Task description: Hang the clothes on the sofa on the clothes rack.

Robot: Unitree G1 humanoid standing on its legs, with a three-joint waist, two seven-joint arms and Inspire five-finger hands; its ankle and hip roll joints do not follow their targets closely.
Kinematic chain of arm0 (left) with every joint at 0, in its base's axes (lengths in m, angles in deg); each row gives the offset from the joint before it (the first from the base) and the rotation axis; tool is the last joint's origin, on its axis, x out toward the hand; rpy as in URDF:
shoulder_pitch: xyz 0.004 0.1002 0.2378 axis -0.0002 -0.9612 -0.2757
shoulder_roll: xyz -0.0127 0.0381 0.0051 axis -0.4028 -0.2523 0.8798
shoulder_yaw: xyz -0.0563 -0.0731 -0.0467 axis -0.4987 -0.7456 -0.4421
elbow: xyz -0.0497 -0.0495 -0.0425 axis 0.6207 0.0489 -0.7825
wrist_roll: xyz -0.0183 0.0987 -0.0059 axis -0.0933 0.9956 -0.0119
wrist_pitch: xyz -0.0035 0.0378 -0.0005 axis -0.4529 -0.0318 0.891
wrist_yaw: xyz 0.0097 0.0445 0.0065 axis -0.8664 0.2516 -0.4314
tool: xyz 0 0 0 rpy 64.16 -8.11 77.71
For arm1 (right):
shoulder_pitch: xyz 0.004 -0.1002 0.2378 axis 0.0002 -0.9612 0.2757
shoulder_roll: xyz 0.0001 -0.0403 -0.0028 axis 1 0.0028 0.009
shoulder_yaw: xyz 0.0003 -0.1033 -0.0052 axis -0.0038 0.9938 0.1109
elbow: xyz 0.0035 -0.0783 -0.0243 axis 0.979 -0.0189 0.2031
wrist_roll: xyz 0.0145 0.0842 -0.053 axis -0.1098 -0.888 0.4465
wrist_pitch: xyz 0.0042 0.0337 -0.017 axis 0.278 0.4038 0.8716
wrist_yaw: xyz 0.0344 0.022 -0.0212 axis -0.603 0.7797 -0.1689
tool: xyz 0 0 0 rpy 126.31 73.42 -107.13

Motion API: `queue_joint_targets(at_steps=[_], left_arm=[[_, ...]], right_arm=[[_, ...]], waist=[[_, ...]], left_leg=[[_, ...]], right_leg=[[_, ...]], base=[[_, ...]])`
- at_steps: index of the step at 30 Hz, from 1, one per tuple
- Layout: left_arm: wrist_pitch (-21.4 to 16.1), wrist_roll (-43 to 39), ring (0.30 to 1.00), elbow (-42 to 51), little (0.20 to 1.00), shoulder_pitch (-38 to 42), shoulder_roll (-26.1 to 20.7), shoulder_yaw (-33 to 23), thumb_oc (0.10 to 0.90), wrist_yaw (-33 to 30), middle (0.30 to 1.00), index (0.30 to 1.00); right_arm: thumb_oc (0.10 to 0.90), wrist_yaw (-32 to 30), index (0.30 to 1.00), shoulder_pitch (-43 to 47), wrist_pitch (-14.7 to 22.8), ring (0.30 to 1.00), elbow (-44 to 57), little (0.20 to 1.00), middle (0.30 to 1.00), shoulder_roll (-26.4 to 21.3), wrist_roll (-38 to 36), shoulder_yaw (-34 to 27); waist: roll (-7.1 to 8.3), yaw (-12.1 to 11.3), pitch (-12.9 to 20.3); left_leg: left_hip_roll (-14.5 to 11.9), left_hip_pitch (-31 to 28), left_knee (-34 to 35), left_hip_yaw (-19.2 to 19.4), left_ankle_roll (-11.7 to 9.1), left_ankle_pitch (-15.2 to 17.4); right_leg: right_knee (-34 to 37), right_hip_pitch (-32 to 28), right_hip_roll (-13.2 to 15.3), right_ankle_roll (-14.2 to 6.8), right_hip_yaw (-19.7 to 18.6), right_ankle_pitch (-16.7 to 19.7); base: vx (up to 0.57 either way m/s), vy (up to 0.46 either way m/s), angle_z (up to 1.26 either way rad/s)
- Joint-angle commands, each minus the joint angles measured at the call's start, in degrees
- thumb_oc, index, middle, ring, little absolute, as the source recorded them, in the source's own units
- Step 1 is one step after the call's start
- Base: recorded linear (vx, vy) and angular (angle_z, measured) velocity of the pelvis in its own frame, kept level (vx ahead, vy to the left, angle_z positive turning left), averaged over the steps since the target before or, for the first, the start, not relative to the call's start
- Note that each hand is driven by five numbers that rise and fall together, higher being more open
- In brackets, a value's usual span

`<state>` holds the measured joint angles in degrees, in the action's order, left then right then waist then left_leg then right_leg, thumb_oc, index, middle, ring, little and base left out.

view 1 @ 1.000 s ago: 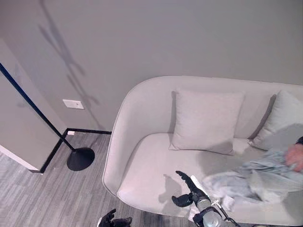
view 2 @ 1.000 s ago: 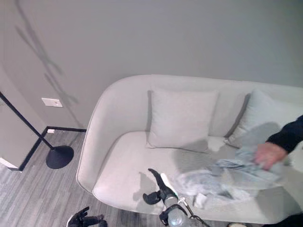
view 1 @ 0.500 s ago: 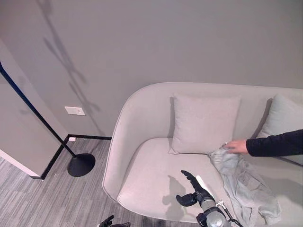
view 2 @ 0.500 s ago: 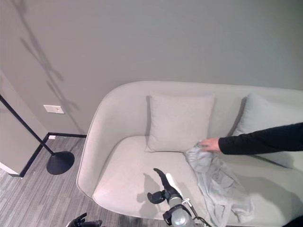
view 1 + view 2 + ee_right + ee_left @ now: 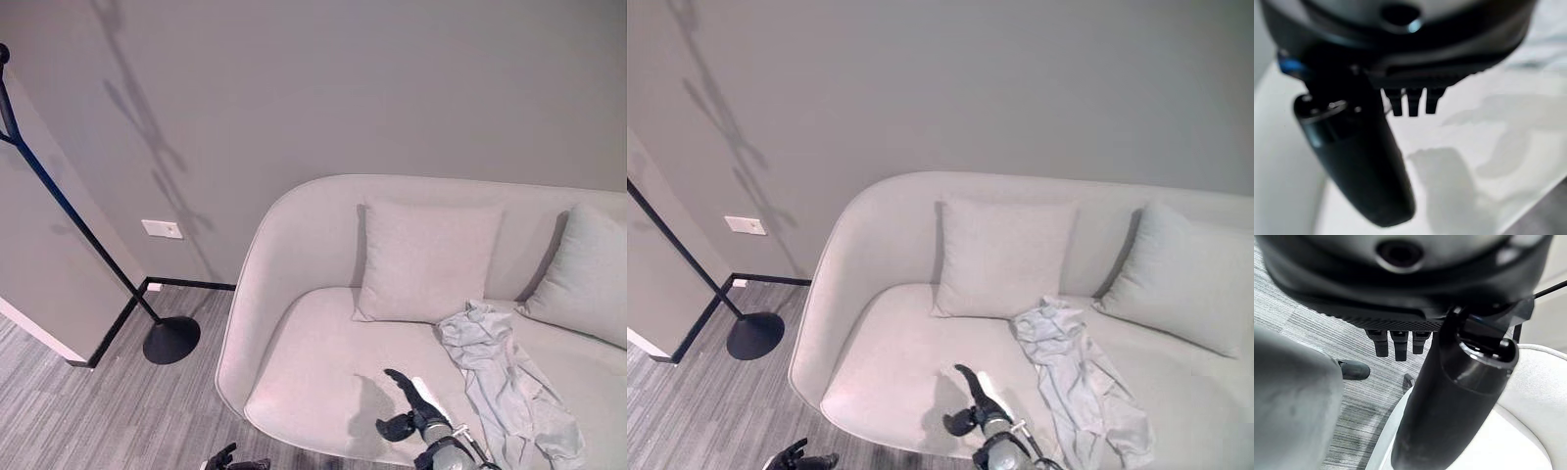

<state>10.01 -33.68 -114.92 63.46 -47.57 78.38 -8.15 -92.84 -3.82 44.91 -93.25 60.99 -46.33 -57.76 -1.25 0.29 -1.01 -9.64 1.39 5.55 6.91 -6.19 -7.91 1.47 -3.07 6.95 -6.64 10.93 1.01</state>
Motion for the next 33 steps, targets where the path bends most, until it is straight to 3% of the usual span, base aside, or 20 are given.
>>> queue_joint_targets(at_steps=[1, 2, 3, 4, 5, 7, 8, 10, 13, 17, 19, 20, 21, 22, 23, 24, 25, 27, 30, 33], left_arm=[[0.13, 3.13, 0.9, -2.88, 0.9, 1.28, -0.76, 2.55, 0.8, 0.36, 0.9, 0.9], [0.14, 3.13, 0.9, -2.89, 0.9, 1.39, -0.75, 2.53, 0.8, 0.36, 0.9, 0.9], [0.61, 3.74, 0.9, -3.41, 0.9, 1.42, -1.82, 2.19, 0.8, 0.82, 0.9, 0.9], [0.62, 3.78, 0.9, -3.4, 0.9, 1.56, -1.82, 2.17, 0.8, 0.86, 0.9, 0.9], [0.47, 2.16, 0.9, -3.8, 0.9, 2.01, -3.31, 1.03, 0.8, 0.57, 0.9, 0.9], [0.16, 1.45, 0.9, -3.58, 0.9, 2.41, -3.89, 0.83, 0.8, 0.41, 0.9, 0.9], [-0.73, -0.46, 0.9, -2.95, 0.9, 2.2, -5.24, -0.22, 0.8, 0.49, 0.9, 0.9], [-0.93, -0.03, 0.9, -2.71, 0.9, 1.47, -6.56, -1.1, 0.8, 0.12, 0.9, 0.9], [-1.61, -4.9, 0.9, -2.9, 0.9, 0.95, -5.71, -3.63, 0.8, -0.39, 0.9, 0.9], [-2.14, -7.53, 0.9, -1.44, 0.9, -0.17, -2.64, -2.09, 0.8, -1.03, 0.9, 0.9], [-2.03, -8.46, 0.9, 0.04, 0.9, -0.4, -1.42, -0.63, 0.8, -1.28, 0.9, 0.9], [-2.11, -8.54, 0.9, 0.36, 0.9, -0.28, -0.85, -0.18, 0.8, -1.7, 0.9, 0.9], [-2.25, -8.82, 0.9, 0.97, 0.9, -0.27, -0.38, 0.36, 0.8, -1.57, 0.9, 0.9], [-2.25, -8.83, 0.9, 0.98, 0.9, -0.27, -0.37, 0.36, 0.8, -1.58, 0.9, 0.9], [-2.33, -8.89, 0.9, 1.47, 0.9, -0.23, -0.17, 1.08, 0.8, -1.53, 0.9, 0.9], [-2.2, -8.36, 0.9, 1.36, 0.9, -0.06, -0.02, 1.86, 0.8, -1.63, 0.9, 0.9], [-2.21, -7.93, 0.9, 0.89, 0.9, 0.4, 0.06, 2.84, 0.8, -1.21, 0.9, 0.9], [-2.26, -7.47, 0.9, -0.1, 0.9, 0.58, -0.38, 2.93, 0.8, -0.82, 0.9, 0.9], [-2.25, -6.49, 0.9, -0.34, 0.9, 1.48, -1.07, 3.61, 0.8, -0.49, 0.9, 0.9], [-2.89, -5.23, 0.9, -1.0, 0.9, 2.5, -2.06, 4.27, 0.8, -0.43, 0.9, 0.9]], right_arm=[[0.8, -8.17, 0.9, 10.35, -3.08, 0.9, 2.38, 0.9, 0.9, -5.93, 5.82, -7.19], [0.8, -8.17, 0.9, 10.46, -3.08, 0.9, 2.34, 0.9, 0.9, -5.94, 5.82, -7.21], [0.8, -9.81, 0.9, 14.32, -4.26, 0.9, 0.11, 0.9, 0.9, -7.39, 5.47, -9.33], [0.8, -9.86, 0.9, 14.57, -4.3, 0.9, -0.05, 0.9, 0.9, -7.41, 5.41, -9.33], [0.8, -11.07, 0.9, 16.77, -4.84, 0.9, -3.29, 0.9, 0.9, -8.54, 4.36, -9.74], [0.8, -10.65, 0.9, 17.02, -4.77, 0.9, -4.24, 0.9, 0.9, -9.06, 3.49, -9.81], [0.8, -9.84, 0.9, 18.89, -4.35, 0.9, -6.38, 0.9, 0.9, -10.49, 1.93, -9.02], [0.8, -9.88, 0.9, 22.18, -3.64, 0.9, -9.47, 0.9, 0.9, -10.52, 1.05, -7.32], [0.8, -9.71, 0.9, 24.64, -2.94, 0.9, -8.56, 0.9, 0.9, -11.81, 0.73, -4.99], [0.8, -12.11, 0.9, 27.3, -2.34, 0.9, -13.04, 0.9, 0.9, -13.98, -2.17, -4.88], [0.8, -13.17, 0.9, 28.05, -2.22, 0.9, -15.81, 0.9, 0.9, -14.7, -4.97, -5.34], [0.8, -13.76, 0.9, 28.36, -1.96, 0.9, -16.8, 0.9, 0.9, -15.01, -6.3, -5.58], [0.8, -13.83, 0.9, 28.44, -1.96, 0.9, -17.44, 0.9, 0.9, -15.47, -7.04, -5.63], [0.8, -13.83, 0.9, 28.46, -1.95, 0.9, -17.47, 0.9, 0.9, -15.48, -7.05, -5.61], [0.8, -13.82, 0.9, 29.3, -1.73, 0.9, -18.4, 0.9, 0.9, -15.85, -7.88, -5.28], [0.8, -13.23, 0.9, 30.54, -1.35, 0.9, -19.59, 0.9, 0.9, -15.97, -9.15, -4.6], [0.8, -12.14, 0.9, 32.32, -0.25, 0.9, -21.19, 0.9, 0.9, -15.58, -12.18, -3.81], [0.8, -11.12, 0.9, 34.58, 0.52, 0.9, -23.98, 0.9, 0.9, -14.57, -13.88, -2.38], [0.8, -10.45, 0.9, 36.42, 1.23, 0.9, -25.26, 0.9, 0.9, -14.6, -15.3, -1.79], [0.8, -10.22, 0.9, 39.6, 2.29, 0.9, -26.84, 0.9, 0.9, -13.67, -17.23, -1.11]], waist=[[0.38, -3.1, -4.84], [0.45, -3.11, -4.76], [-0.35, -4.24, -5.22], [-0.2, -4.25, -5.59], [0.31, -6.06, -5.42], [1.03, -6.12, -5.28], [3.26, -6.9, -5.03], [4.78, -8.66, -3.96], [3.49, -8.28, -3.91], [0.46, -8.7, -5.09], [-0.8, -8.65, -5.43], [-1.14, -8.26, -6.3], [-1.12, -7.84, -6.71], [-1.09, -7.86, -6.71], [-1.07, -7.88, -6.96], [-1.07, -8.14, -7.22], [-0.48, -8.28, -7.23], [-0.39, -9.1, -7.11], [-0.54, -9.48, -7.41], [-1.05, -8.42, -7.89]], left_leg=[[1.23, -4.55, -1.12, 0.21, 3.07, 9.04], [1.32, -4.29, -1.08, 0.22, 3.11, 8.84], [0.09, -3.87, -0.98, 0.82, 2.54, 9.31], [0.32, -3.47, -1.29, 1.18, 2.74, 8.77], [-1.32, -2.85, -0.99, 1.03, 1.61, 8.51], [-1.51, -2.35, -0.78, 0.84, 1.29, 8.21], [-2.68, -2.24, -0.87, 0.79, -0.37, 7.86], [-5.27, -1.56, -0.96, 1.43, -2.42, 6.33], [-12.55, -0.73, -1.06, 0.62, -4.83, 1.75], [-17.41, 0.94, -1.79, -2.37, -6.04, -6.82], [-18.93, 3.08, -2.17, -1.45, -6.58, -12.52], [-18.93, 3.8, -2.31, 0.47, -6.66, -13.83], [-17.92, 4.58, -2.39, 3.15, -5.9, -12.13], [-17.87, 4.57, -2.43, 3.21, -5.87, -12.08], [-16.1, 5.73, -3.15, 3.27, -5.33, -10.47], [-13.21, 7.33, -4.45, 1.23, -4.4, -8.27], [-6.31, 8.99, -5.86, -2.29, -1.55, -1.1], [-3.52, 8.94, -5.35, -5.05, -1.02, 1.34], [-1.17, 9.7, -4.1, -7.68, -0.71, 1.59], [-0.55, 10.27, -1.13, -6.38, -0.96, 0.66]], right_leg=[[-14.87, 10.18, 3.59, -3.14, 10.68, -3.43], [-14.92, 10.48, 3.69, -3.11, 10.64, -3.32], [-17.28, 10.81, 8.63, -5.0, 12.44, -3.45], [-17.2, 10.98, 8.95, -4.63, 12.89, -2.79], [-15.2, 8.54, 14.62, -4.26, 13.07, -1.04], [-13.86, 7.33, 15.79, -4.21, 10.82, 0.2], [-10.38, 5.06, 14.49, -4.94, 5.73, -0.6], [-7.57, 4.91, 12.49, -6.07, 7.49, -1.67], [-6.44, 5.32, 5.99, -3.87, 8.09, -3.94], [-1.3, 1.84, -1.48, -0.16, 8.16, -6.35], [2.04, 0.44, -3.56, 0.96, 9.24, -6.5], [3.27, -0.57, -3.94, 1.56, 10.08, -6.62], [3.53, -0.54, -3.93, 2.1, 10.76, -6.92], [3.53, -0.53, -3.87, 2.08, 10.73, -6.91], [3.53, 0.1, -3.62, 2.13, 10.99, -6.75], [3.53, 0.7, -3.18, 2.1, 10.88, -6.43], [3.53, 1.98, -2.11, 2.32, 11.04, -5.73], [3.53, 3.52, -2.55, 2.28, 9.63, -5.28], [3.53, 5.14, -2.38, 2.04, 9.4, -4.58], [3.53, 9.3, -1.65, 1.26, 8.06, -2.76]], base=[[-0.19, 0.067, -0.41], [-0.15, -0.071, -0.32], [-0.1, -0.105, -0.64], [-0.08, -0.355, -0.7], [-0.01, -0.352, -0.57], [0.07, -0.365, 0.0], [0.1, -0.414, 0.14], [0.12, -0.58, -0.27], [0.08, -0.502, -0.28], [0.03, -0.337, -0.1], [-0.01, -0.224, 0.32], [-0.05, -0.175, 0.4], [-0.04, -0.133, 0.5], [-0.05, -0.113, 0.57], [-0.05, -0.072, 0.55], [-0.09, -0.127, 0.34], [-0.05, -0.094, 0.08], [-0.03, -0.042, -0.17], [-0.04, -0.001, -0.19], [-0.05, 0.054, -0.02]])
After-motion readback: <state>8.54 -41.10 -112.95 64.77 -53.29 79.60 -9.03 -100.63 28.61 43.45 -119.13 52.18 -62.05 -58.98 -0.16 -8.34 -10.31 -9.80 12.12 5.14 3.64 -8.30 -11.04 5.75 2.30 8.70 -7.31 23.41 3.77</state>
